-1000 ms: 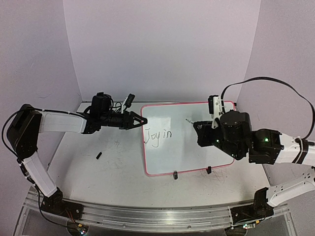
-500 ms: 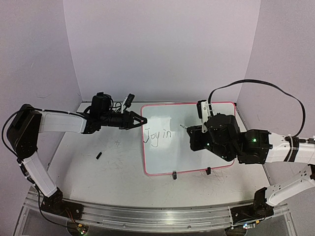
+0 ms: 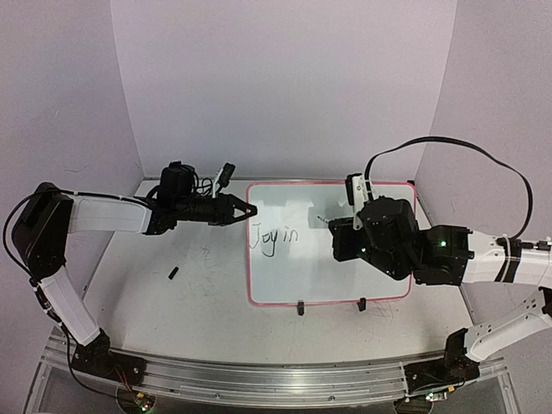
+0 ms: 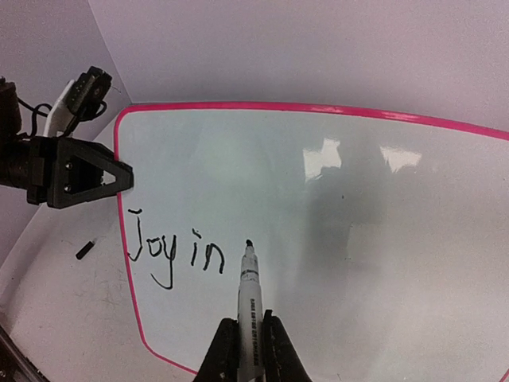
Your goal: Write a sentence on the whiteboard
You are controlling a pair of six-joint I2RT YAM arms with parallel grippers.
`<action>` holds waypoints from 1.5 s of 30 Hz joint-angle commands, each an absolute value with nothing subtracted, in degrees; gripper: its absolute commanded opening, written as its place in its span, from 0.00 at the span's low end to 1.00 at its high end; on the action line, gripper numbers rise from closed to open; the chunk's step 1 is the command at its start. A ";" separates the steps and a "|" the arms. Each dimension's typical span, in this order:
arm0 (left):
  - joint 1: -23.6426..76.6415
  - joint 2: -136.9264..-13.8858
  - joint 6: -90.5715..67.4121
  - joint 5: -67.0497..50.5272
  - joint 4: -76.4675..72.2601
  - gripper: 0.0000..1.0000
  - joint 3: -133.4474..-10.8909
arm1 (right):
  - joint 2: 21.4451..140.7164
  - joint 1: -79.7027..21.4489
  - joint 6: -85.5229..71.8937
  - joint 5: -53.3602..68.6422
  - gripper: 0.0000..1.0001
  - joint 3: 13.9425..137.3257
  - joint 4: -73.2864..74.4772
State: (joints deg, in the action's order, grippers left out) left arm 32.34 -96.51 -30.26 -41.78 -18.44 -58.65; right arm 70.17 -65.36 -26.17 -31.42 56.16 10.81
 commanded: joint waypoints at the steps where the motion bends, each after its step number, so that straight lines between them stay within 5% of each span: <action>1: 33.04 -95.51 -27.82 -38.41 -19.43 0.35 -59.64 | 67.74 -62.92 -26.36 -28.34 0.00 54.47 10.44; 20: 36.92 -92.52 -24.93 -32.37 -21.89 0.06 -56.81 | 70.49 -61.62 -22.62 -21.71 0.00 54.52 7.03; 45: 38.85 -88.51 -24.33 -27.06 -27.18 0.00 -49.36 | 73.41 -61.63 -25.92 -25.15 0.00 55.33 10.95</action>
State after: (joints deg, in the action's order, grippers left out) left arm 38.90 -89.98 -25.54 -32.73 -27.57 -50.09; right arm 71.48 -61.76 -24.48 -22.43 54.22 10.64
